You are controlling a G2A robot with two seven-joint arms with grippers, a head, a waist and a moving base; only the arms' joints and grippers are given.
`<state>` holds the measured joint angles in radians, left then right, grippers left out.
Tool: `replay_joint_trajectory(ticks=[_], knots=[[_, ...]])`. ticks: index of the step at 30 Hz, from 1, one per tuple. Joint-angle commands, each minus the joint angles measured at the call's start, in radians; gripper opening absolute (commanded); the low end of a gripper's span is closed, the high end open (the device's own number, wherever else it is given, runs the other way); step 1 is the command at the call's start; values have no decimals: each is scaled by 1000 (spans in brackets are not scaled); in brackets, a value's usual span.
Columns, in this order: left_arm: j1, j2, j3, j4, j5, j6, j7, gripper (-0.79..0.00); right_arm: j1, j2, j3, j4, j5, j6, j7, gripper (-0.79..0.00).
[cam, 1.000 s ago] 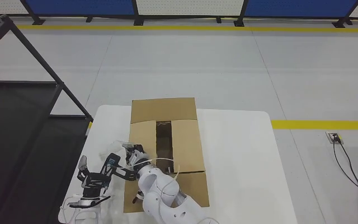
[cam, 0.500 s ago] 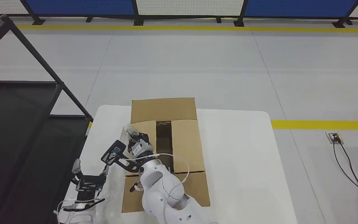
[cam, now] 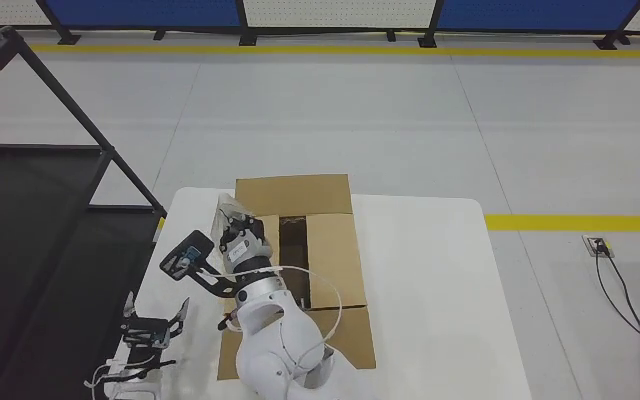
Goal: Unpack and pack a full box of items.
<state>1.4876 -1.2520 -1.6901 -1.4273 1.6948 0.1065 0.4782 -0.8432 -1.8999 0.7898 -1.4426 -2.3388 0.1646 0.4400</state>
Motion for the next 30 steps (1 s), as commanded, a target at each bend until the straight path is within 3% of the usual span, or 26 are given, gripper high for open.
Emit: replay_joint_trajectory(ticks=[1,4,15,18,24,30], knots=[[23,1,-20,-28,-90,-74,2,0,12,-5,-11,-7,5,-7,53,-785],[75,4,-71,-84,-226,-185,-10,0,21,-7,-16,-9,8,-23,75,-785],[75,4,-71,-84,-226,-185,-10,0,9,-5,-8,-15,47,19,41,-785],[64,4,-60,-120,-180,-152,0,0,25,-11,-20,-16,80,92,14,-785],[38,0,-2,-157,2,9,83,0,71,-28,-53,9,156,216,-26,-785],[0,-7,54,-159,103,120,114,0,112,-42,-83,31,217,270,-53,-785]])
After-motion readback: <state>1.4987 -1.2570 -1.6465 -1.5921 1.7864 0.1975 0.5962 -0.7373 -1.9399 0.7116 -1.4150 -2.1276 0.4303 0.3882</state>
